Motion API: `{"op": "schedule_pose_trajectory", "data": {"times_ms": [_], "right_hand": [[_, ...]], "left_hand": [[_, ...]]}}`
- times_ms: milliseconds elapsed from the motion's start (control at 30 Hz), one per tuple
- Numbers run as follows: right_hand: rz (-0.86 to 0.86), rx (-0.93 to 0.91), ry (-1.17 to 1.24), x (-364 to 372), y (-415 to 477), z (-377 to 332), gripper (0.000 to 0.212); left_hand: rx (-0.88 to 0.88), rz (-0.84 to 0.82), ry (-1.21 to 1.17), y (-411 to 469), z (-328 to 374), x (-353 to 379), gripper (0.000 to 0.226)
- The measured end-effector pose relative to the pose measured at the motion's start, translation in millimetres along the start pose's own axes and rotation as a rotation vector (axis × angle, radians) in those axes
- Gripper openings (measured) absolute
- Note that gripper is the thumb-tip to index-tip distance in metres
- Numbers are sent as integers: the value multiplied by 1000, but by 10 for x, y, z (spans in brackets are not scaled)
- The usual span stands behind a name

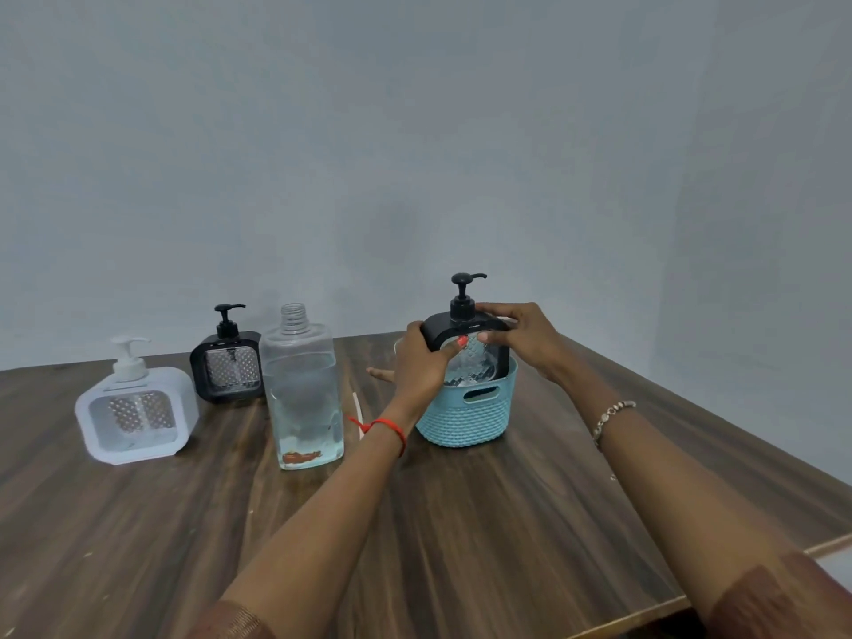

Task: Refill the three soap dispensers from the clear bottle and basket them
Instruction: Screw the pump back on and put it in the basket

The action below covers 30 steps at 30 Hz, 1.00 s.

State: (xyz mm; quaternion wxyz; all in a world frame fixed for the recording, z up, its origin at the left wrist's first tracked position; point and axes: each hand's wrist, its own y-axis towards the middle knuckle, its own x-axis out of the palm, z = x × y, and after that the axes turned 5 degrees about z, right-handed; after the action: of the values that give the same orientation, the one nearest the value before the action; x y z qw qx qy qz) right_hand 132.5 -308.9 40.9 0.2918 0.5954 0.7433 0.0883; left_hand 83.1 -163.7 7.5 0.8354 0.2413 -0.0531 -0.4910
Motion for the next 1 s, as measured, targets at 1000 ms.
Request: {"op": "schedule_pose_trajectory", "data": {"times_ms": [1000], "right_hand": [[58,156,-351,219,-138,36,40]], "left_hand": [[114,-67,449,-96,-262,-27,55]]}}
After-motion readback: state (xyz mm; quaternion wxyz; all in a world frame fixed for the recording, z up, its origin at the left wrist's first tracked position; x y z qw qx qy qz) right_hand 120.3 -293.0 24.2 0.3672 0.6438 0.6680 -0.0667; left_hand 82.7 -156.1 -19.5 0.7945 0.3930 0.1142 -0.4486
